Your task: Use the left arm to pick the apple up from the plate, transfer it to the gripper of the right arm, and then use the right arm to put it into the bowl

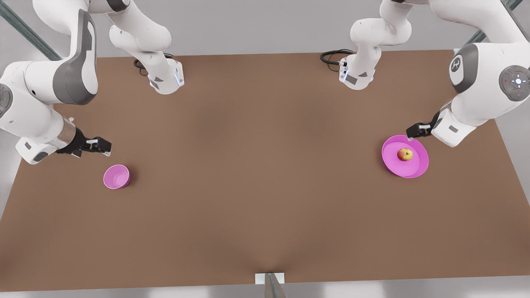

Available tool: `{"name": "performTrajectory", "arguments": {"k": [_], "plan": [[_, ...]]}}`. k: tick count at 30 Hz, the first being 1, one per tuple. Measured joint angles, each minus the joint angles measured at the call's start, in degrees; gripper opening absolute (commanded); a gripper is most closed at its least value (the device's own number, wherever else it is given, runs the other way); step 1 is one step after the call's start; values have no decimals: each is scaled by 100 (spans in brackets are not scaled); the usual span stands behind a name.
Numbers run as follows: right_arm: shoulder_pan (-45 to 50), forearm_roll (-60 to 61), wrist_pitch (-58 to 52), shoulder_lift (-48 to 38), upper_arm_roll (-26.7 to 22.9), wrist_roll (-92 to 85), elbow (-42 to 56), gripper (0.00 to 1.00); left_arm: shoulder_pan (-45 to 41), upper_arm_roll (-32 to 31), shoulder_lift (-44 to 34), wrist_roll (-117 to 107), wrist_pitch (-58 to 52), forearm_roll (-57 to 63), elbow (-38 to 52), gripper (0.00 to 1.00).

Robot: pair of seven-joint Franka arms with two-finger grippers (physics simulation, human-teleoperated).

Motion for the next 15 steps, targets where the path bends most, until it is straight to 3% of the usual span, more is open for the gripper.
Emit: {"name": "performTrajectory", "arguments": {"k": [2, 8, 15], "plan": [[-1, 0, 57, 0, -4, -6, 0, 100, 0, 12, -46, 41, 204, -26, -299, 100], [-3, 0, 148, 25, -4, -20, 7, 100, -21, 822, -184, 187, 2338, -87, -3372, 100], [-7, 0, 186, 35, -20, -31, 9, 100, 208, 1438, 213, 689, 4217, -463, -4270, 100]]}}
